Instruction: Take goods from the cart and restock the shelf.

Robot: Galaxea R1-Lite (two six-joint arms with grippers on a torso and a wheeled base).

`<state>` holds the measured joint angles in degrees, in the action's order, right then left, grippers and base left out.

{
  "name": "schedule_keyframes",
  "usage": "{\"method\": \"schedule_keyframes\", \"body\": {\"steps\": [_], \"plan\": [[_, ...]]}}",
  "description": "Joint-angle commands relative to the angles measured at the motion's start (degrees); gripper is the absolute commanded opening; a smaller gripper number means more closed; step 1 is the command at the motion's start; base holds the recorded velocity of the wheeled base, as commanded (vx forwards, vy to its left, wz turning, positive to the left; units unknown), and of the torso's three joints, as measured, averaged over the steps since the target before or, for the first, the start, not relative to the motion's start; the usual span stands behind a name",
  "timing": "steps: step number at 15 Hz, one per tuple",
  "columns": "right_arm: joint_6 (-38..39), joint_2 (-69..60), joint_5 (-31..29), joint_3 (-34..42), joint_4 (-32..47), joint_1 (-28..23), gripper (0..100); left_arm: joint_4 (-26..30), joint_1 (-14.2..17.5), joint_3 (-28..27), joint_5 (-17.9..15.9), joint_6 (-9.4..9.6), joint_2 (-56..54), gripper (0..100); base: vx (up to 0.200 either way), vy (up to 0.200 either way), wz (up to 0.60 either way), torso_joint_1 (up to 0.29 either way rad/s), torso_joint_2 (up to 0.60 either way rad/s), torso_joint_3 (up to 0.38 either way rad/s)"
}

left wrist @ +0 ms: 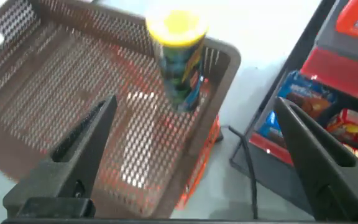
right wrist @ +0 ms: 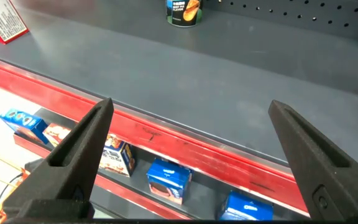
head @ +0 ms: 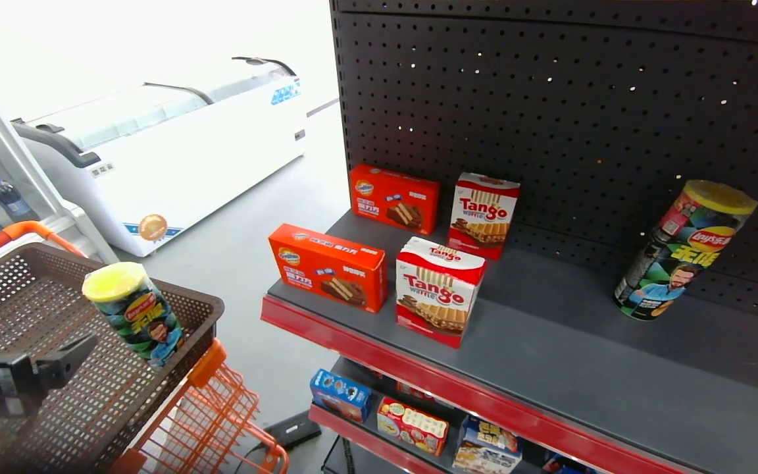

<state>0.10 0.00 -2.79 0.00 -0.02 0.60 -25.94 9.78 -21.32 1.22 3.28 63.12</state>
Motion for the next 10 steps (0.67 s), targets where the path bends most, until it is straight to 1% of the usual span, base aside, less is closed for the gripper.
{"method": "schedule_keyframes", "body": {"steps": [1,3,4,5,6,7,9,10], "plan": [[0.08,0.09,-0.02,0.00,-0.06,0.02,100,-12.73,5.96,1.90,-9.13,5.77,15.10,100,0.000,0.000,0.00,0.000,0.00,0.000],[-0.01,0.09,-0.02,0.00,0.02,0.02,100,-17.39,8.50,1.90,-13.08,8.50,19.05,100,0.000,0.000,0.00,0.000,0.00,0.000],[-0.01,0.09,-0.02,0.00,0.02,0.02,100,-23.89,10.17,1.90,-14.84,9.46,22.66,100,0.000,0.000,0.00,0.000,0.00,0.000],[-0.01,0.09,-0.02,0.00,0.02,0.02,100,-25.47,10.26,1.99,-14.75,9.46,23.36,100,0.000,0.000,0.00,0.000,0.00,0.000],[-0.01,0.09,-0.02,0.00,-0.06,0.02,100,-30.84,11.84,2.78,-14.75,9.55,25.73,100,0.000,0.000,0.00,0.000,0.00,0.000],[-0.01,0.09,-0.02,0.00,-0.06,0.02,100,-33.12,12.55,3.13,-14.93,9.46,27.23,100,0.000,0.000,0.00,0.000,0.00,0.000],[-0.01,0.09,-0.02,0.00,-0.06,0.02,100,-34.18,13.78,3.04,-15.55,8.67,30.30,100,0.000,0.000,0.00,0.000,0.00,0.000],[-0.01,0.09,-0.02,0.00,0.02,0.02,100,-34.26,13.95,3.04,-16.16,8.67,30.74,100,0.000,0.000,0.00,0.000,0.00,0.000]]}}
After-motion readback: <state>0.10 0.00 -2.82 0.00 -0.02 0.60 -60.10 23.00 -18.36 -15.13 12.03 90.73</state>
